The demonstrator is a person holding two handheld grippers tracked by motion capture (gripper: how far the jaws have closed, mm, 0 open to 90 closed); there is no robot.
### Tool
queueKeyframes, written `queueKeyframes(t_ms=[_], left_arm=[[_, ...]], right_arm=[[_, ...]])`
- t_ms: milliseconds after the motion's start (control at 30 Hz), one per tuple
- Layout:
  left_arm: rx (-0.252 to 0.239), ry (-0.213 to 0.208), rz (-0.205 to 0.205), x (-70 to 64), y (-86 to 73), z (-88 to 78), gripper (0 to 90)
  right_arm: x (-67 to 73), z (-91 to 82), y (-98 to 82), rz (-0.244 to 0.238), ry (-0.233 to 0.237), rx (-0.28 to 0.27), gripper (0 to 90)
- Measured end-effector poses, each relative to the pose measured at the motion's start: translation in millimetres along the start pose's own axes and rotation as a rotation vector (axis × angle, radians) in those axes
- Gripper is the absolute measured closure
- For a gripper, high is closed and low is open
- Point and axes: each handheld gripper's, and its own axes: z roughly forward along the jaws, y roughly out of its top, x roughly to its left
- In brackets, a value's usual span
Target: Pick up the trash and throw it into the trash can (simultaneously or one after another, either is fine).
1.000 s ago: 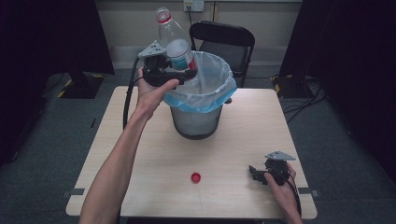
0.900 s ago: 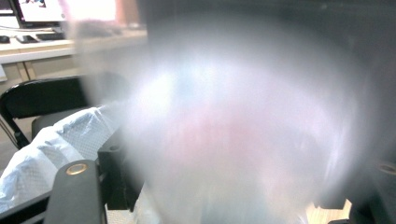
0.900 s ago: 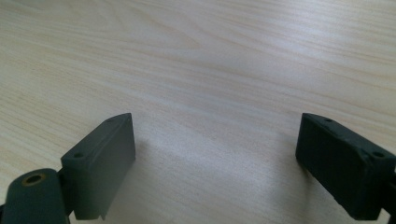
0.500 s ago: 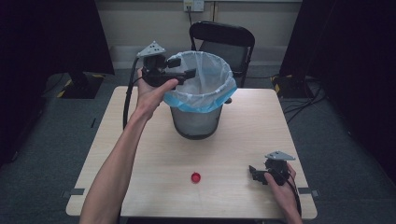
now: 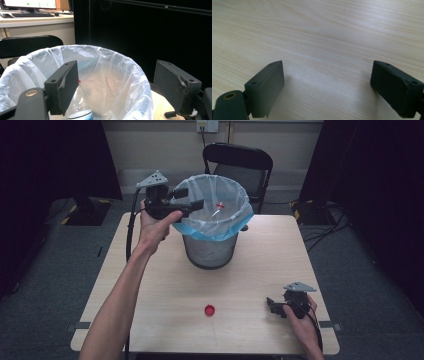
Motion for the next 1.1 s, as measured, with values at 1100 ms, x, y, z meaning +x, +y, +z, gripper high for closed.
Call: queueKeyframes(t_ms=[1100], left_arm=[[0.019, -0.08, 0.067, -34.6, -27.1, -47.0, 22.4]], right_arm=[[0.0, 0.0, 0.0, 0.0, 0.0, 0.0, 11.2]])
